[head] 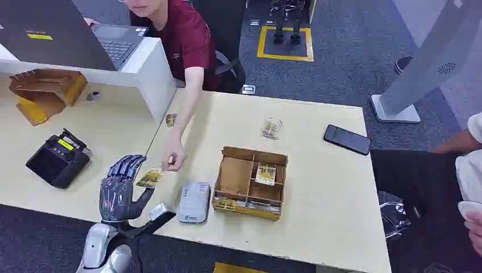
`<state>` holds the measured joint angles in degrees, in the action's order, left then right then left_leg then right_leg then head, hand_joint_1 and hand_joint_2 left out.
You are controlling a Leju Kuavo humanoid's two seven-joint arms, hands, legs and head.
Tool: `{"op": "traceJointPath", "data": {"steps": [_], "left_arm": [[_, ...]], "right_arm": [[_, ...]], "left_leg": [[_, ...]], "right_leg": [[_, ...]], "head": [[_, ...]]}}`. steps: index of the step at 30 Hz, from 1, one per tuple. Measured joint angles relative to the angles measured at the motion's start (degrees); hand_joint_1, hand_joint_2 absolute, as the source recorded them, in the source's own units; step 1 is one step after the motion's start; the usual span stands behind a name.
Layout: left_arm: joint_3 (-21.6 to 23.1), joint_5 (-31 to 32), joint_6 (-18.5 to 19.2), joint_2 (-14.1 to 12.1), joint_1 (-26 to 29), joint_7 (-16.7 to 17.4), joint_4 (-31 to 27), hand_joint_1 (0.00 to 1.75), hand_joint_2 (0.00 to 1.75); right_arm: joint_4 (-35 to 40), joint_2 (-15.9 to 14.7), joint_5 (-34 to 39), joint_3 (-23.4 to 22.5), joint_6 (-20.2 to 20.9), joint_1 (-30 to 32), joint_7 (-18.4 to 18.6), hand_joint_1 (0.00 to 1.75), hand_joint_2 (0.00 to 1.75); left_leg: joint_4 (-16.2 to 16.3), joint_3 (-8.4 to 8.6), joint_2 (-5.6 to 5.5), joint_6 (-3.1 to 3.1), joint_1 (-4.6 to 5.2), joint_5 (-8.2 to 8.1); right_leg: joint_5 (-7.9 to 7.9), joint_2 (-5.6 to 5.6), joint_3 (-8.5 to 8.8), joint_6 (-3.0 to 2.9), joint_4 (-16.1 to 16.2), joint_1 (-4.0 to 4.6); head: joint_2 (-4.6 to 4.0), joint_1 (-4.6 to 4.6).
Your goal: Pass the card to the sensor for recognition and then transmit it.
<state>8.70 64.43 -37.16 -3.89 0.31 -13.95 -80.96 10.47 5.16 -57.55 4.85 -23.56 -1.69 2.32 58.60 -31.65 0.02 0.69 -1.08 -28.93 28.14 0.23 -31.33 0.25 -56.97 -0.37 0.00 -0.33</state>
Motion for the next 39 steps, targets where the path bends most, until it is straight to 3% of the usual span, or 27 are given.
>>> {"op": "traceJointPath", "data": {"steps": [14, 19, 25, 32, 33, 35, 37, 39], "left_arm": [[-0.02, -2.54, -0.02, -0.09, 0.16, -2.32, 0.0, 1.75, 1.75], [-0.02, -7.29, 1.96, 0.0, 0.18, -3.52, 0.0, 1.75, 1.75], [-0.33, -23.7, 15.46, 0.96, 0.18, -4.55, -0.29, 1.75, 1.75], [-0.33, -24.12, 15.9, 0.96, 0.19, -4.55, -0.35, 1.75, 1.75], [-0.66, -30.13, 21.19, 1.33, 0.44, -4.57, -1.23, 1.75, 1.75], [-1.12, -34.91, 24.82, 1.77, 0.77, -4.14, -2.25, 1.75, 1.75], [-2.6, -48.27, 34.39, 2.14, 1.97, 2.06, -4.39, 1.75, 1.75], [-2.8, -54.82, 37.27, 1.62, 3.65, 4.46, -6.58, 1.75, 1.75]], "right_arm": [[0.0, 0.0, -0.5, -0.07, 0.0, -0.01, -0.09, 0.0, 0.0], [0.0, 0.0, -0.57, -0.11, 0.0, 0.0, 0.06, 0.0, 0.0], [0.0, 0.0, -0.57, -0.79, -0.18, 0.01, 0.11, 0.0, 0.0], [0.0, 0.0, -0.55, -0.81, -0.2, 0.01, 0.11, 0.0, 0.0], [0.0, 0.0, -0.55, -1.18, -0.42, 0.02, 0.11, 0.0, 0.0], [0.0, 0.0, -0.57, -1.35, -0.57, 0.06, 0.2, 0.0, 0.0], [0.0, 0.02, -0.79, -1.79, -1.16, 0.13, 0.48, 0.0, 0.0], [0.0, 0.07, -1.09, -2.51, -1.66, 0.14, 0.68, 0.0, 0.0]], "left_leg": [[0.0, -0.01, 0.0, 0.0, 0.0, 0.0], [0.0, 0.0, 0.0, 0.0, 0.0, 0.0], [0.0, -0.01, 0.0, 0.0, 0.0, 0.0], [0.0, -0.01, 0.0, 0.0, 0.0, 0.0], [0.0, -0.01, 0.0, 0.0, 0.0, 0.0], [0.0, -0.01, 0.0, 0.0, 0.0, 0.0], [0.0, -0.01, 0.0, 0.0, 0.0, 0.0], [0.0, -0.01, 0.0, 0.0, 0.0, 0.0]], "right_leg": [[0.0, -0.01, 0.0, 0.0, 0.0, 0.0], [0.0, -0.01, 0.0, 0.0, 0.0, 0.0], [0.0, 0.0, 0.0, 0.0, 0.0, 0.0], [0.0, 0.0, 0.0, 0.0, 0.0, 0.0], [0.0, 0.0, 0.0, 0.0, 0.0, 0.0], [0.0, 0.0, 0.0, 0.0, 0.0, 0.0], [0.0, 0.0, 0.0, 0.0, 0.0, 0.0], [0.0, 0.0, -0.01, 0.0, 0.0, 0.0]], "head": [[0.0, 0.0], [0.0, -0.02], [0.0, -0.02], [0.0, -0.02], [0.0, -0.02], [0.0, -0.02], [0.0, -0.02], [0.0, -0.02]]}}
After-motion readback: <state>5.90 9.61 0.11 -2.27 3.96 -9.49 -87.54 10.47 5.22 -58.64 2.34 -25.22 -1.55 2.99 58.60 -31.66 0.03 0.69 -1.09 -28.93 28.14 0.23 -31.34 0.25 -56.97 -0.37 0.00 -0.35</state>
